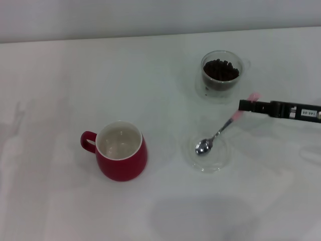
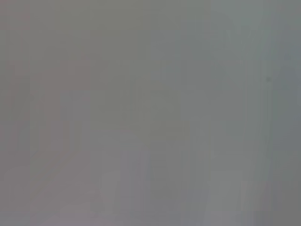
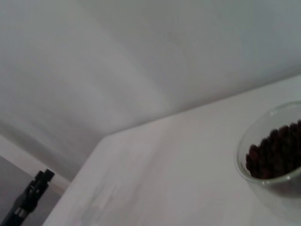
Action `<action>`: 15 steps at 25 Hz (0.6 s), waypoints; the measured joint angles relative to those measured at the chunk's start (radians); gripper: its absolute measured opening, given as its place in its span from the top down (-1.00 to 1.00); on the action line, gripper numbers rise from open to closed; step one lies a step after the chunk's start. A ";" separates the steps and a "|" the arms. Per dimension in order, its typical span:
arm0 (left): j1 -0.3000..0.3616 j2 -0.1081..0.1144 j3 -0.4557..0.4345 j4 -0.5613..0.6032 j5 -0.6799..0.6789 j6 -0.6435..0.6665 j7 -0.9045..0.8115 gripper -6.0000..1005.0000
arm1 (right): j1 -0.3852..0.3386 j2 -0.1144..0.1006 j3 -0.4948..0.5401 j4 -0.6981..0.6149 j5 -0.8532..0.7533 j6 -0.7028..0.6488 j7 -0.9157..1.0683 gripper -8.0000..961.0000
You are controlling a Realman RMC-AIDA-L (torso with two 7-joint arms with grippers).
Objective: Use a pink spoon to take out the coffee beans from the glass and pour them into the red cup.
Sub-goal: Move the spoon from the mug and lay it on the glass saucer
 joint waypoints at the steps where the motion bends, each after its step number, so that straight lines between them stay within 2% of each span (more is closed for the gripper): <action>1: 0.001 0.000 0.000 0.000 -0.004 0.000 0.000 -0.60 | 0.000 0.000 -0.004 0.000 -0.008 0.003 0.000 0.61; 15: 0.000 -0.001 0.000 0.000 -0.009 -0.010 0.003 -0.60 | 0.003 0.002 -0.008 0.027 -0.043 0.011 0.010 0.59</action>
